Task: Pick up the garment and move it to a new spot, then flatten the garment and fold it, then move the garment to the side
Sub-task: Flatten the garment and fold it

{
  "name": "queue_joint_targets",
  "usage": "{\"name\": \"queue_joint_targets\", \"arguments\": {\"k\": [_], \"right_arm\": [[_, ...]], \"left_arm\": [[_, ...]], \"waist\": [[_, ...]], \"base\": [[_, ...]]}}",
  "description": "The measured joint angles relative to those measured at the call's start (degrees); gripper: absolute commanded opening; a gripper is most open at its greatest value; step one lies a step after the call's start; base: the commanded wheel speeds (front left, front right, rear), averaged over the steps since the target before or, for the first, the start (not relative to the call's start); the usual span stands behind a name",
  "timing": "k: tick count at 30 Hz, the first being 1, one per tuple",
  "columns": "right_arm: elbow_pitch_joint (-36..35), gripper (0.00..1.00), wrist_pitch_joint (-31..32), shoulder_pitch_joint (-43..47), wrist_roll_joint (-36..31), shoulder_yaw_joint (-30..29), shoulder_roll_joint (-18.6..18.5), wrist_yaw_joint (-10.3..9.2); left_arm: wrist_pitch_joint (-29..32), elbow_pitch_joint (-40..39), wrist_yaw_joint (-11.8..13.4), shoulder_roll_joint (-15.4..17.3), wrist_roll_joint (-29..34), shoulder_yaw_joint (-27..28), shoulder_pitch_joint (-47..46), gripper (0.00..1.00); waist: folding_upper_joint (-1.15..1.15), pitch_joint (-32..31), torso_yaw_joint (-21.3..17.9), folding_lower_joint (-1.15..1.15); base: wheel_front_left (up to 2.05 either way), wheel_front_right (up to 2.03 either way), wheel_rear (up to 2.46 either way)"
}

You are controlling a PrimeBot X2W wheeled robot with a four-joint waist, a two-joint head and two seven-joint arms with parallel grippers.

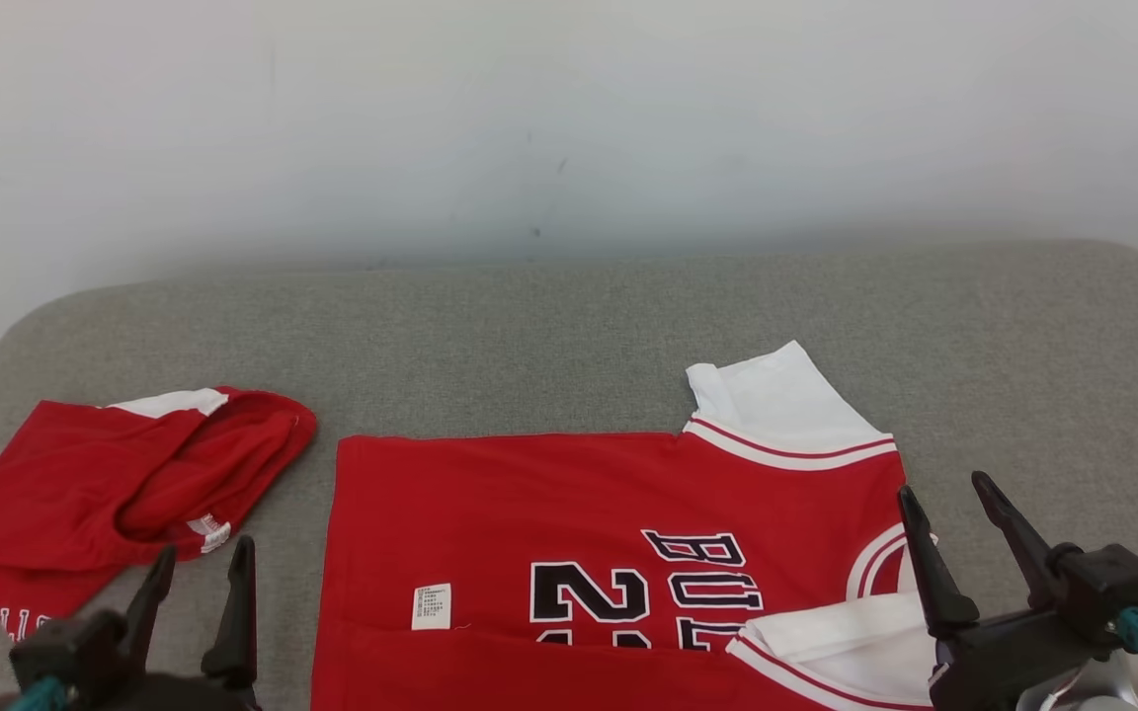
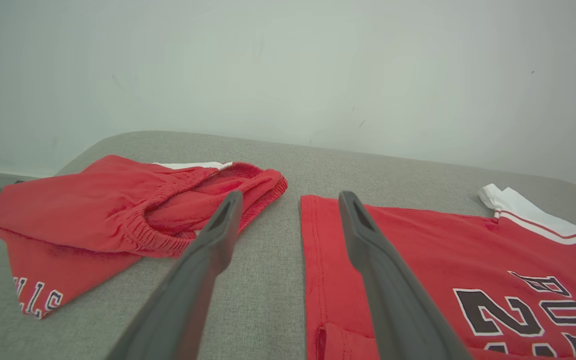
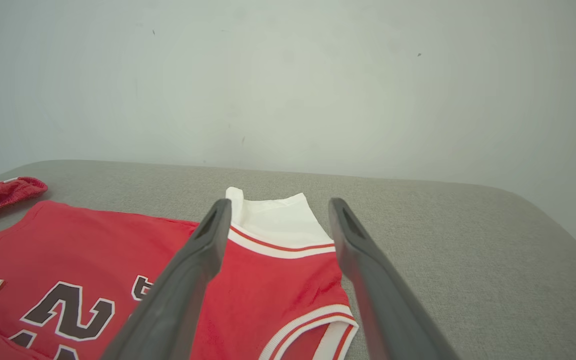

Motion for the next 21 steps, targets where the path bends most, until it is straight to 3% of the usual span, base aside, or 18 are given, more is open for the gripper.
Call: {"name": "queue_joint_targets", "arguments": {"k": [14,21], "right_arm": [[0.7,1.00,-0.2,-5.3,-2.0,1.8,0.4,0.00],[1.0,1.00,-0.2,-7.1,-2.6,2.2,0.8,0.01]], "left_arm": [[6.9,12.1,-8.1,1.2,-1.1,-2.8,-15.7,1.00],[9.6,20.1,-10.1,1.1,-2.1,-3.4,-21.6,1.00]], "waist": [[0.01,3.7,-2.5,0.00],[0.01,6.4,-4.8,0.01]], "base": [[0.00,0.00,0.00],[0.00,0.00,0.00]]}}
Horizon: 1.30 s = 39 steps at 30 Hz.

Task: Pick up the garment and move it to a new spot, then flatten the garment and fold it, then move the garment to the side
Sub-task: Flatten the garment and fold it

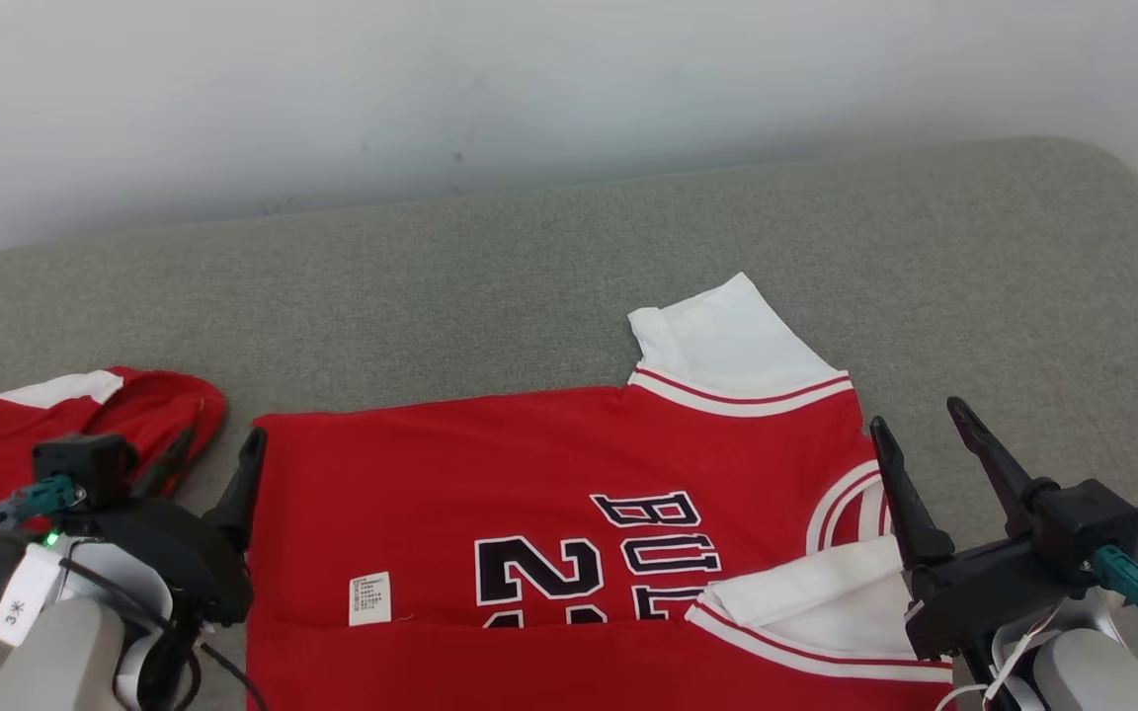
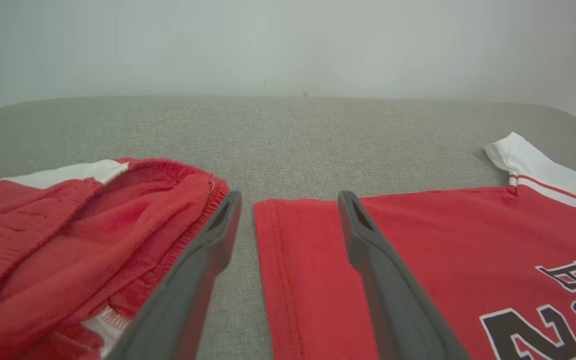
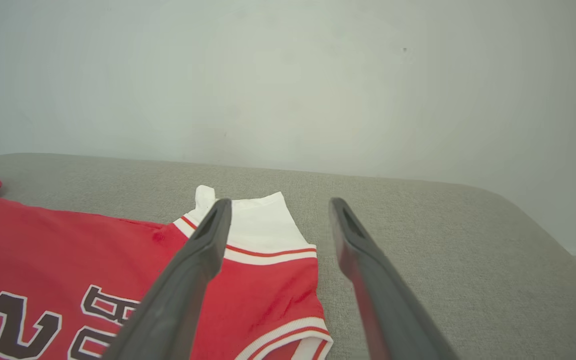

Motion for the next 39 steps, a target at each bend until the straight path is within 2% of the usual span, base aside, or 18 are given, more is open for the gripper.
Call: {"name": "queue_joint_targets", "arguments": {"k": [14,27,28,29,30,35,39], "right_arm": [[0.0,1.00,-0.1,-2.7,-1.4,0.2,0.3,0.00],[0.0,1.00,-0.3,-4.3,-2.4,0.0,0.3,0.00],[0.1,1.00,-0.4,-4.4,-2.4,0.0,0.3,0.00],[0.2,1.00,-0.5,-4.4,-2.4,0.0,0.3,0.00],[0.2,1.00,-0.5,-4.4,-2.4,-0.1,0.3,0.00],[1.3,1.00,0.7,-6.2,-2.4,0.1,0.3,0.00],[4.0,1.00,4.1,-12.0,-2.4,0.3,0.2,0.85]], "left_arm": [[2.3,11.8,-1.5,-0.2,-2.1,-0.8,-8.2,1.00],[2.3,19.6,-1.9,-0.2,-2.6,-2.5,-13.5,1.00],[2.2,20.1,-2.0,-0.4,-2.8,-2.5,-13.8,0.64],[2.2,20.4,-1.9,-0.7,-3.0,-2.5,-14.2,0.04],[2.1,20.7,-1.9,-1.0,-3.0,-2.7,-14.6,0.00],[1.3,21.8,-2.0,-1.9,-3.3,-4.6,-15.4,0.00],[0.3,21.7,-2.0,-2.1,-3.6,-6.2,-16.1,0.00]], "waist": [[0.00,5.7,-3.5,0.00],[0.00,9.5,-4.1,-0.01],[0.00,9.6,-4.0,0.00],[0.00,9.7,-3.8,0.00],[0.00,9.7,-3.6,-0.01],[0.00,9.9,-2.6,-0.01],[0.00,10.0,-1.7,-0.01]], "base": [[0.00,0.00,0.00],[0.00,0.00,0.00],[0.00,0.00,0.00],[0.00,0.00,0.00],[0.00,0.00,0.00],[0.00,0.00,0.00],[0.00,0.00,0.00]]}}
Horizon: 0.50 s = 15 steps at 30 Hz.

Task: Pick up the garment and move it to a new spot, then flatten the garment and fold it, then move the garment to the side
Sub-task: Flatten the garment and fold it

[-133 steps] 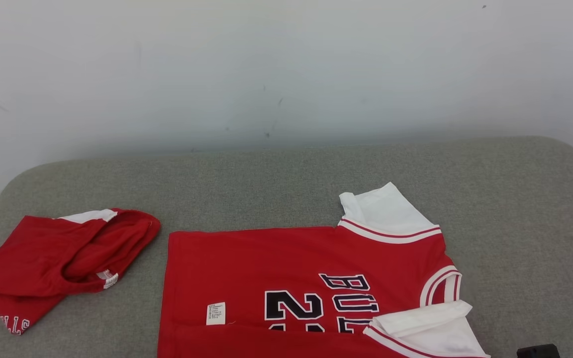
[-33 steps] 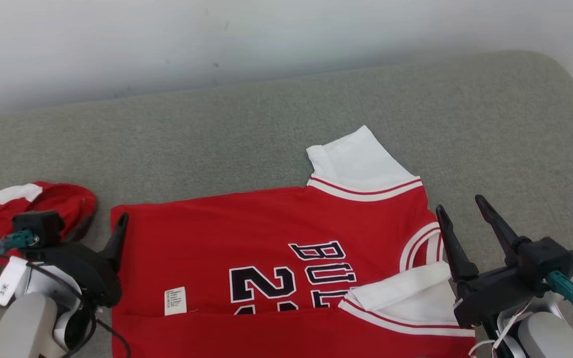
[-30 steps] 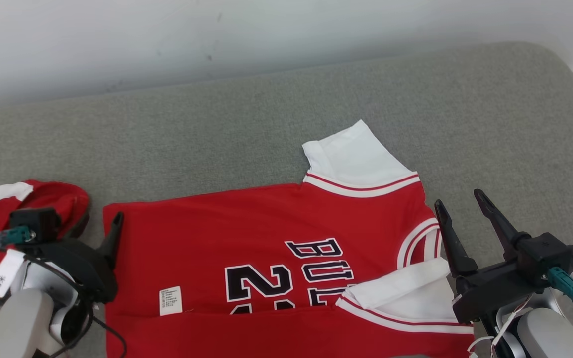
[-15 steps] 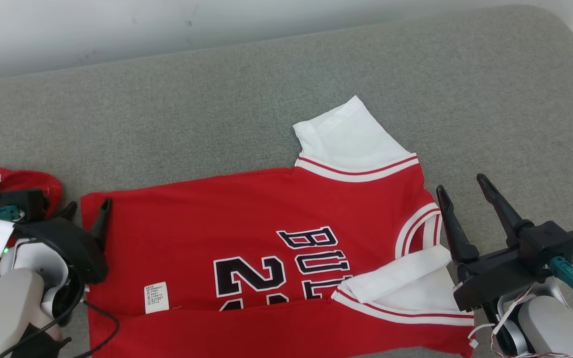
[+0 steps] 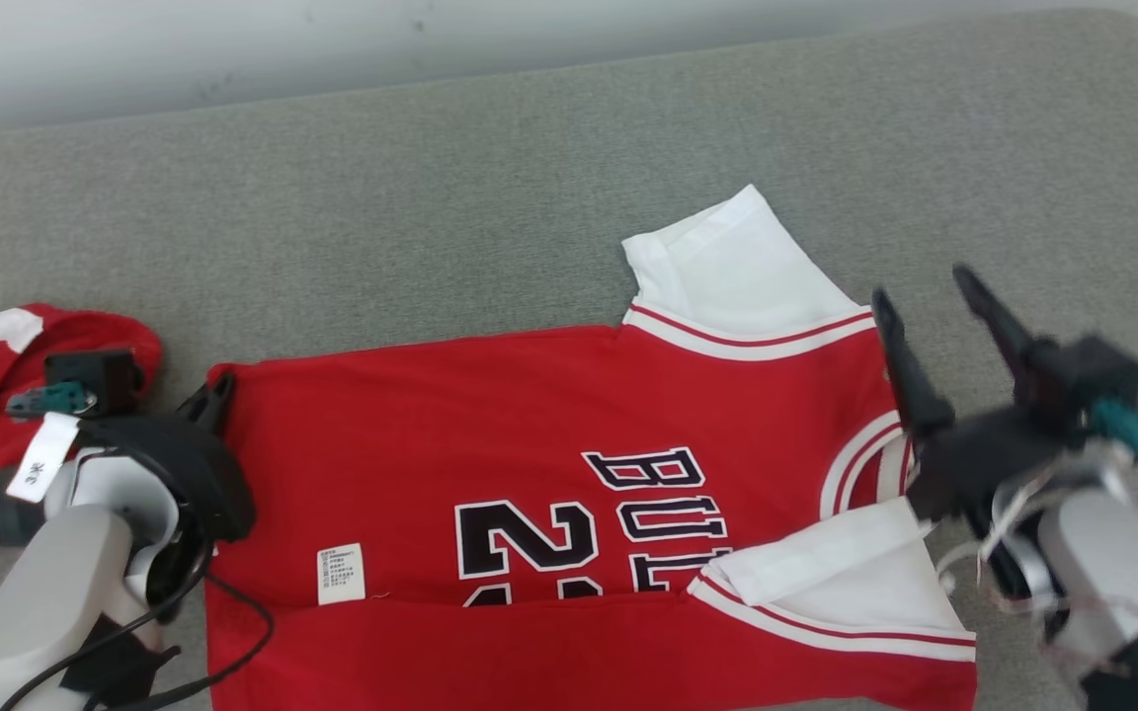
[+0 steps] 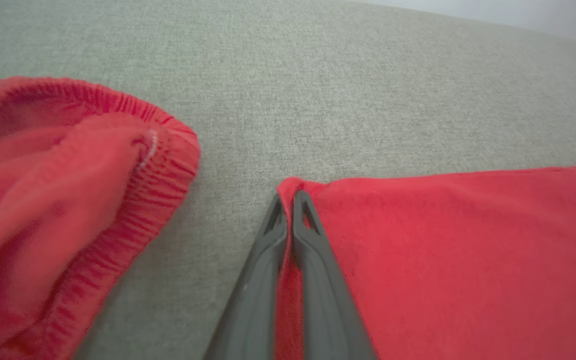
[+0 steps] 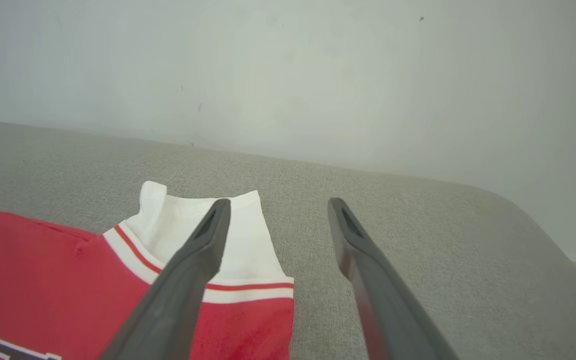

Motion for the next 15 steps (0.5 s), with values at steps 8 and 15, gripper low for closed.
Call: {"name": "queue_joint_targets", "arguments": {"k": [8,15], "right_arm": [[11.7,1.00,10.1,-15.3,1.1,1.2,0.3,2.78],[22.0,1.00,17.4,-24.5,1.5,3.3,3.1,4.27]], "left_arm": [[-2.0,-1.9,0.0,-2.3,-0.6,-3.9,-3.0,0.00],[-3.5,-3.6,0.0,-3.0,-2.4,-7.1,-5.3,0.00]], "waist": [[0.00,0.4,2.7,0.00],[-0.01,2.1,5.5,0.00]], "base": [[0.00,0.00,0.00],[0.00,0.00,0.00]]}}
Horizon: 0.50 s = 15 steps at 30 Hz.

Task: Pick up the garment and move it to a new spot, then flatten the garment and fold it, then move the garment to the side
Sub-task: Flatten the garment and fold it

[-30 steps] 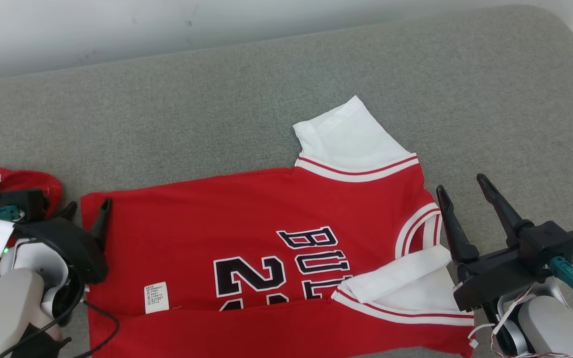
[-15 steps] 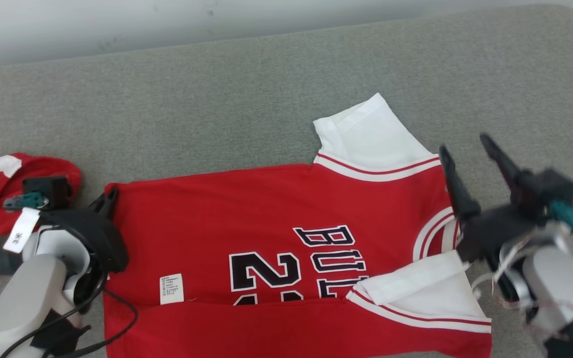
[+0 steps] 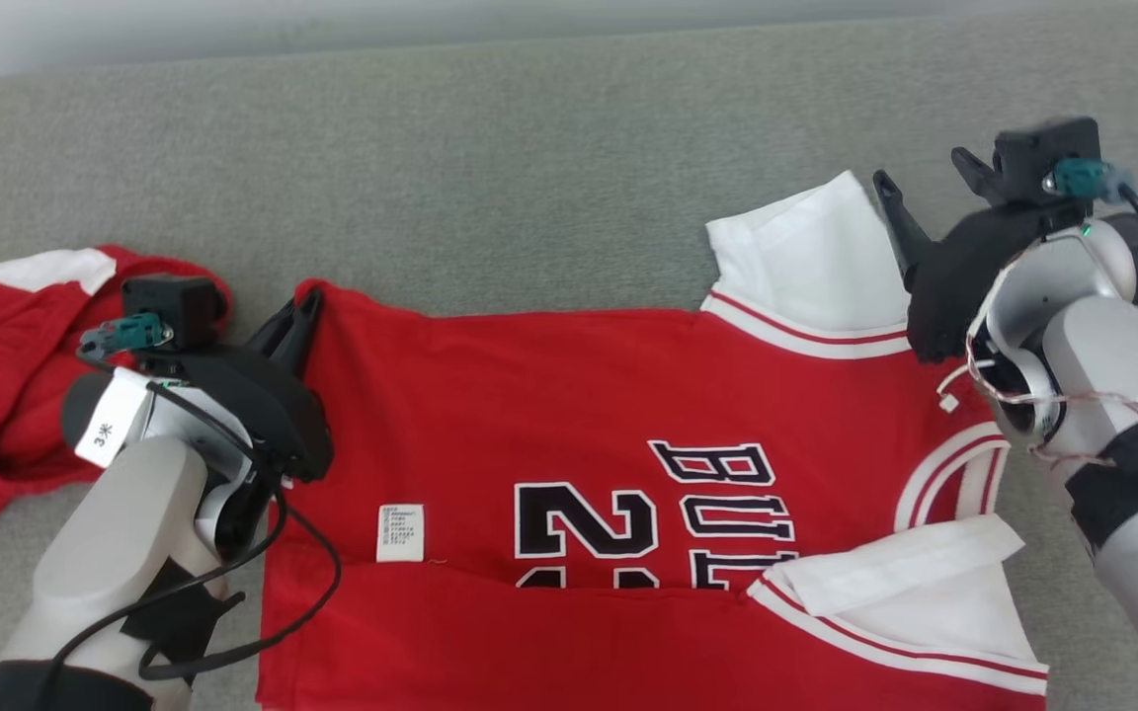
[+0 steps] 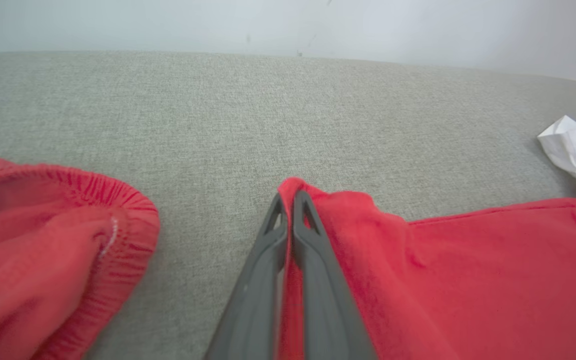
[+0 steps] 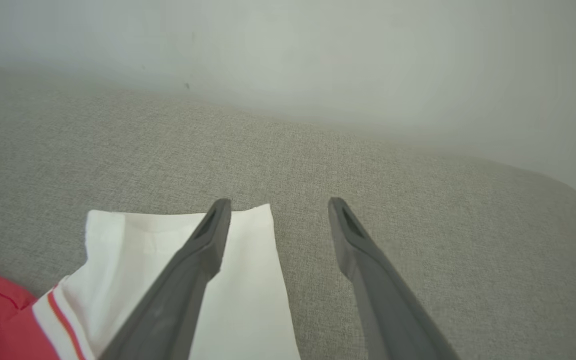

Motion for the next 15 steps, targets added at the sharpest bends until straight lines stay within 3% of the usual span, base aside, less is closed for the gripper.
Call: {"name": "queue_joint_targets", "arguments": {"k": [7,15], "right_arm": [[9.7,1.00,5.4,-6.7,-0.7,1.1,0.6,0.27],[15.5,1.00,7.0,-10.7,-1.3,1.9,1.1,0.93]], "left_arm": [[-1.6,-1.3,0.0,-0.5,-1.0,-3.1,-2.6,0.00],[-2.8,-1.5,0.0,-1.2,-2.1,-5.7,-4.6,0.00]], "waist": [[0.00,3.1,2.9,0.00],[0.01,5.8,5.3,0.00]], "base": [[0.00,0.00,0.00],[0.00,0.00,0.00]]}}
